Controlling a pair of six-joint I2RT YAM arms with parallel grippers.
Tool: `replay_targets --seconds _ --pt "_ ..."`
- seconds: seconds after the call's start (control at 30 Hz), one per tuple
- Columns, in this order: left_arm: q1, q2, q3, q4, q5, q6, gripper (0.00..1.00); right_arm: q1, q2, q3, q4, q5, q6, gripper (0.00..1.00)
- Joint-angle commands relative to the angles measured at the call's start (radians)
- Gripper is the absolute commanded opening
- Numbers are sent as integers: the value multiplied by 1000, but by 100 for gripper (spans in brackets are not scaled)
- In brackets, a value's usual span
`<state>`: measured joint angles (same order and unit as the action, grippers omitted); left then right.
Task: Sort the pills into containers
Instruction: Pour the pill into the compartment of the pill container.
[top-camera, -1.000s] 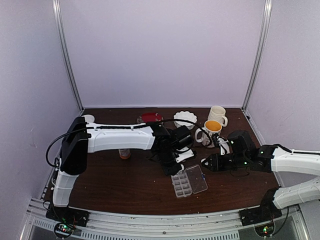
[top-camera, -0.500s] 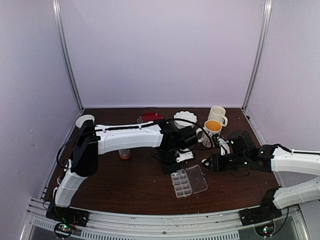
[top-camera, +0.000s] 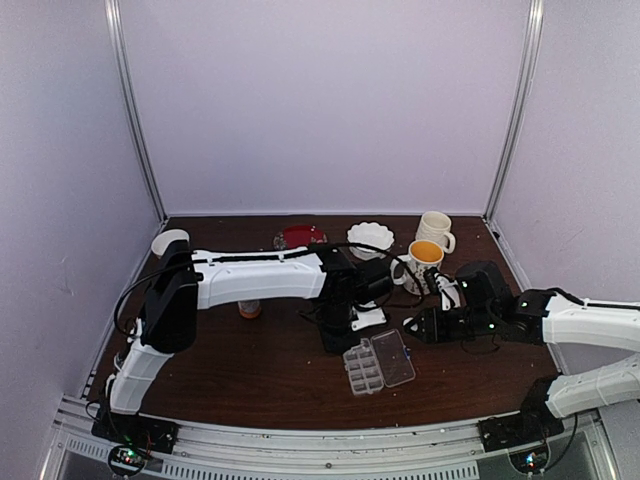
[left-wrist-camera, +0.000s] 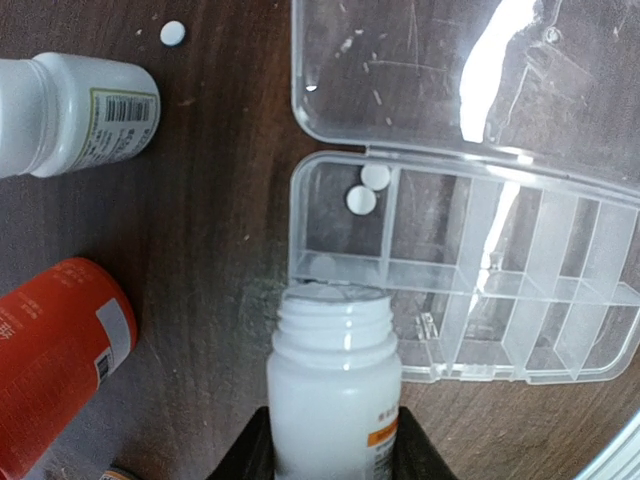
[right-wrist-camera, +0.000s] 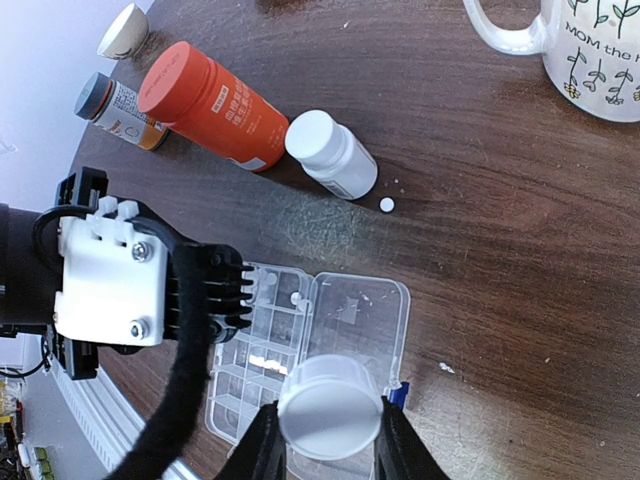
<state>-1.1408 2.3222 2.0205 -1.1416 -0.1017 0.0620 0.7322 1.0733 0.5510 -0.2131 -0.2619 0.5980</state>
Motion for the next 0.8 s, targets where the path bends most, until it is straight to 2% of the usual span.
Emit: replay_targets --seconds 0.0,0.4,0.77 --pt "-7 -33 -4 47 31 10 12 -10 -19 9 -2 11 -10 8" --pt "-7 -112 -124 195 15 -28 11 -10 -26 2 7 11 -4 9" --pt "-7 -313 -425 498 66 -59 10 -10 -29 -2 37 -28 -11 8"
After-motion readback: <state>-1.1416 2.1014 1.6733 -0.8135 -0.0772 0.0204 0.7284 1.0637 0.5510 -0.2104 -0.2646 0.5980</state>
